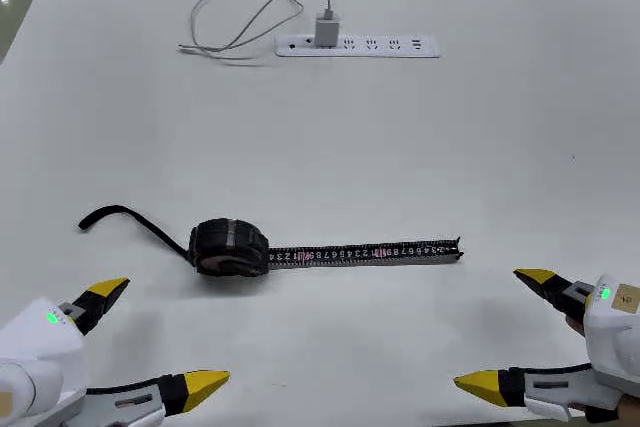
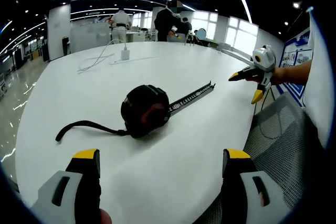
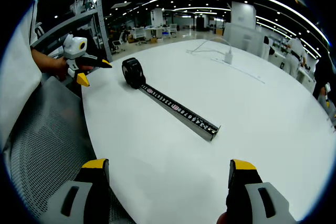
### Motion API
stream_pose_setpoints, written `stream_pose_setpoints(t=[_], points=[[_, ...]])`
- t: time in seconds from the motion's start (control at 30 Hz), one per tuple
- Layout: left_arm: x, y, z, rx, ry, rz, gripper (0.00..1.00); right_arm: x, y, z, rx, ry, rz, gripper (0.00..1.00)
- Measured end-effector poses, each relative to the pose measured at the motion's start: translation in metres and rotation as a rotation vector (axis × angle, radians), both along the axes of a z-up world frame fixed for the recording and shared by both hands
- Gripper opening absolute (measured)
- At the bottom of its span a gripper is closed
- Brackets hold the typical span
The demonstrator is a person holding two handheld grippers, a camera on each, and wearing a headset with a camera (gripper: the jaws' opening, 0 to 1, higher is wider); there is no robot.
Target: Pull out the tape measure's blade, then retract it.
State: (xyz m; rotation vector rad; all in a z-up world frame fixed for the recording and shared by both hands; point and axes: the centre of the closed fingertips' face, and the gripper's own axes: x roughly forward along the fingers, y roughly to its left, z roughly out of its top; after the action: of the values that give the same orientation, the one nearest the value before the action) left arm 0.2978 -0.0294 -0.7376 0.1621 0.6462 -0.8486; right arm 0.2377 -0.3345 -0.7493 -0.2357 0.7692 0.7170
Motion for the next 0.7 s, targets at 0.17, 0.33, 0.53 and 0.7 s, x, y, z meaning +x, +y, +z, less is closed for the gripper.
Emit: stream_pose_setpoints(t=[0.17, 0.33, 0.53, 0.7], points=[[0.007, -0.009, 0.001, -0.007, 0.001, 0.019, 0.95, 0.002, -0.001, -0.001, -0.001, 0.002, 0.003, 0.93], [0.014, -0.018, 0.003, -0.014, 0.004, 0.034, 0.94, 0.005, -0.002, -0.001, -0.005, 0.0, 0.007, 0.93], [0.02, -0.029, 0.002, -0.029, 0.014, 0.043, 0.94, 0.007, -0.004, -0.001, -0.004, -0.001, 0.007, 0.92], [0.027, -0.038, 0.001, -0.036, 0.016, 0.059, 0.93, 0.009, -0.006, -0.002, 0.001, -0.001, 0.0, 0.92]])
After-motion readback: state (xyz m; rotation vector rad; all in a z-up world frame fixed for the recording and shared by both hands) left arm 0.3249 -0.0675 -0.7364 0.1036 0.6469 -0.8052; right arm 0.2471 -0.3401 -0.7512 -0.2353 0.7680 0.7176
